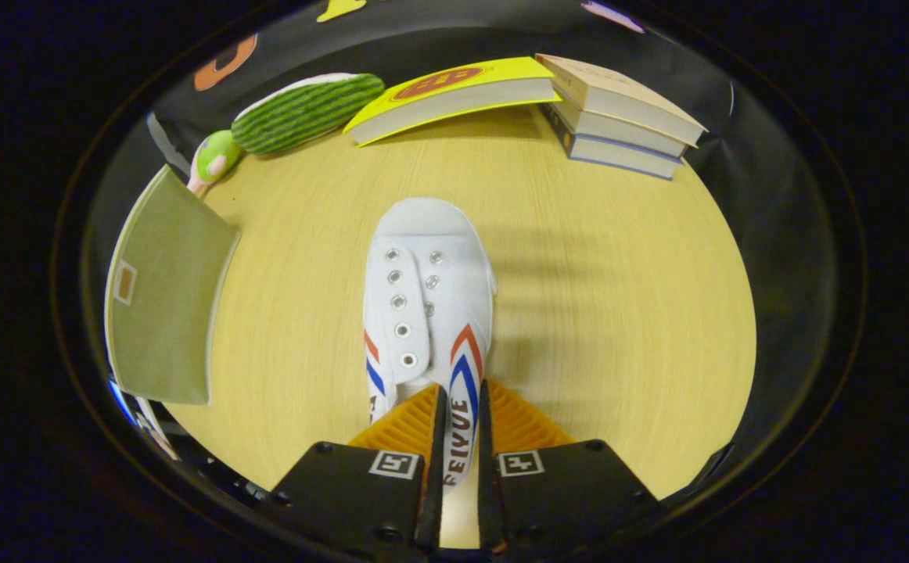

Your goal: Open the storage box then place both shoes into the box .Put the left shoe in first, then the right shoe, with the right side of both shoes facing outward in a uniform manner.

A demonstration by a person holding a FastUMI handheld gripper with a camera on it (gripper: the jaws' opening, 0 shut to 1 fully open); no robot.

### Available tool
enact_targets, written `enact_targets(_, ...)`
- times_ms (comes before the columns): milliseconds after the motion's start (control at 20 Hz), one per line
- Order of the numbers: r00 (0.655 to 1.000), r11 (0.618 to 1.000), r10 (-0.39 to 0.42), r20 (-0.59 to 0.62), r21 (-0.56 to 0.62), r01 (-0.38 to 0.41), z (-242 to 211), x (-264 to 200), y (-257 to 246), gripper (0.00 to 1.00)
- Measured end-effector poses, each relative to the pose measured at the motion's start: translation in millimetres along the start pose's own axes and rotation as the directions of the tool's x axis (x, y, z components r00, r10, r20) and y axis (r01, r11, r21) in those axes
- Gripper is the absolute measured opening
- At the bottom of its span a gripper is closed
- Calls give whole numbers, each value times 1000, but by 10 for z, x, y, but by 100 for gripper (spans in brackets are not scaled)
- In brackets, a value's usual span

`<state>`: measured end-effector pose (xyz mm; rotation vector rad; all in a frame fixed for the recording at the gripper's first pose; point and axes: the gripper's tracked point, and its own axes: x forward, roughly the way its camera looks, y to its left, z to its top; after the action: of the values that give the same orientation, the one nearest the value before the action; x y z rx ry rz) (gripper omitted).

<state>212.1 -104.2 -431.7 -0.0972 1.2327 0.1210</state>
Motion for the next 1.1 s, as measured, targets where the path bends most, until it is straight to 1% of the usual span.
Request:
enact_targets(50, 1000, 1000, 4, 17, 12, -5, 20, -32, -2, 15)
enact_targets(150, 998, 998, 30, 46, 52, -33, 31, -98, 54, 6)
enact_targets(350, 994, 990, 77, 83, 109, -86, 92, -329, 169, 6)
enact_targets(600, 985, 986, 114, 128, 109, -128, 173, -908, 465, 6)
enact_targets(850, 973, 978, 154, 172, 116, -175, 304, -1533, 887, 6)
enact_targets(1100, 953, 963, 215, 215, 118, -243, 462, -2061, 1431, 6)
